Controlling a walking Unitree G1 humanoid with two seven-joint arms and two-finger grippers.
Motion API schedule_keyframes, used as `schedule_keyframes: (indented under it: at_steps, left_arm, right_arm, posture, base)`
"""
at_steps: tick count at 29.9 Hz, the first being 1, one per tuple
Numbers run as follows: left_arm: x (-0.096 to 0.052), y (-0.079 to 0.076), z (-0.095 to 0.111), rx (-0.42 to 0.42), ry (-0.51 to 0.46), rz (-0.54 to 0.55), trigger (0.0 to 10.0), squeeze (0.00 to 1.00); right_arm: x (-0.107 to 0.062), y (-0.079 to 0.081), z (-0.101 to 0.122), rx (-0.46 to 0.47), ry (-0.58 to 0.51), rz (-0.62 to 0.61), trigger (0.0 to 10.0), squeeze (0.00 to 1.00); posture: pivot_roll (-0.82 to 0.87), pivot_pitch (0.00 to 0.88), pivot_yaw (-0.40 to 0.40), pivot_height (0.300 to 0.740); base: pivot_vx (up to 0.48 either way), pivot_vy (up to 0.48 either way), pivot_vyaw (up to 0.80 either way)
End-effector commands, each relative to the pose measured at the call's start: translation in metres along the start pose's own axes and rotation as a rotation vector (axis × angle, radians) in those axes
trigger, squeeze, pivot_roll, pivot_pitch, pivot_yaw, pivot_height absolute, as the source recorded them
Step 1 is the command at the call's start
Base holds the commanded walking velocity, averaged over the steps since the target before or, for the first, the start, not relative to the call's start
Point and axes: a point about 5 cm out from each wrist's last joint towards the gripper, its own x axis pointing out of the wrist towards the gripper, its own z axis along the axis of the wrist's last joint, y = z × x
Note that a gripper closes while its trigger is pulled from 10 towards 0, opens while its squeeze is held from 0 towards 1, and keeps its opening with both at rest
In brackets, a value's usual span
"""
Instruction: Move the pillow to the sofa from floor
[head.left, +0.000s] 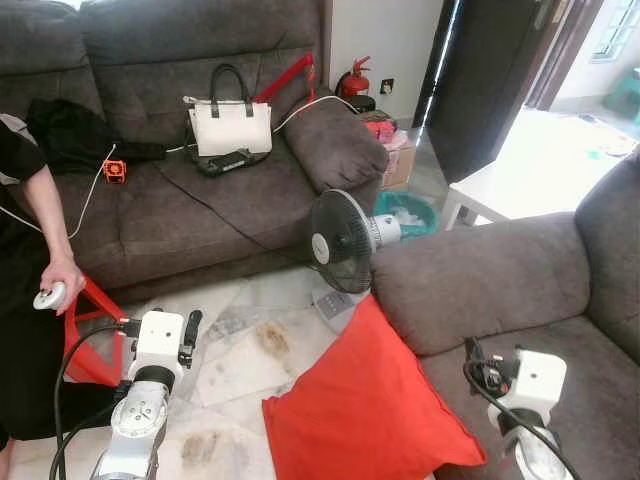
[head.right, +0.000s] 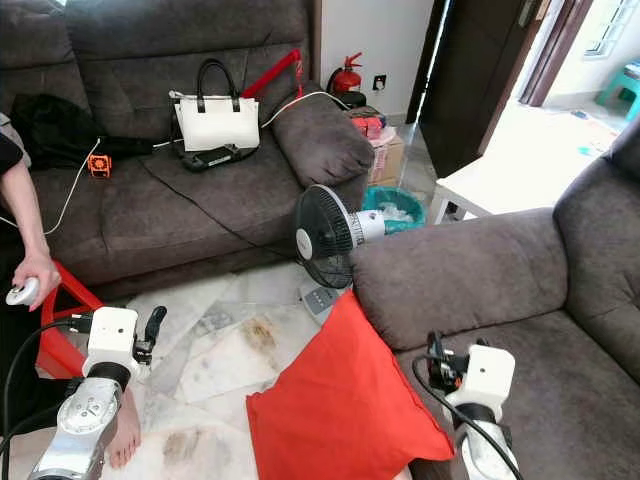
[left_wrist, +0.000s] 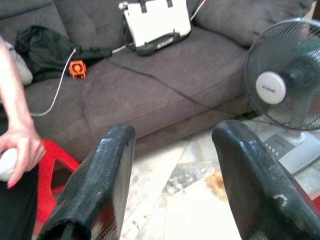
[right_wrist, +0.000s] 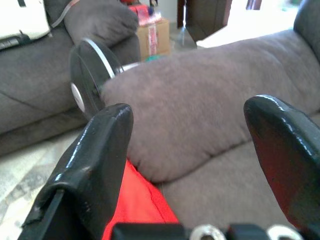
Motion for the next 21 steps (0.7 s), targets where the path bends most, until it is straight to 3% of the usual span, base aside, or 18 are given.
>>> schedule_keyframes:
  at_steps: [1, 8, 15, 21]
  left_arm:
    - [0.006, -0.006, 0.013, -0.003, -0.058, -0.013, 10.0, 0.0]
    - [0.011, -0.011, 0.025, -0.014, -0.102, -0.022, 10.0, 0.0]
    - [0.011, -0.013, 0.024, -0.012, -0.097, -0.033, 10.0, 0.0]
    - [0.009, -0.012, 0.022, -0.006, -0.092, -0.034, 10.0, 0.0]
  right_arm:
    - [0.002, 0.002, 0.004, -0.004, -0.019, 0.008, 10.0, 0.0]
    - [0.003, 0.003, 0.007, 0.009, -0.038, 0.01, 10.0, 0.0]
    - [0.004, 0.006, 0.006, 0.011, -0.03, 0.017, 10.0, 0.0]
    - [0.005, 0.009, 0.005, 0.001, -0.022, 0.025, 10.0, 0.0]
  posture:
    - [0.1, 0.0, -0.034, 0.74]
    - [0.1, 0.0, -0.032, 0.74]
    - [0.1, 0.0, -0.033, 0.74]
    - [0.11, 0.0, -0.036, 0.74]
  base:
    - [0.0, 0.0, 0.0]
    - [0.0, 0.0, 0.0]
    - [0.0, 0.0, 0.0]
    - [0.0, 0.0, -0.74]
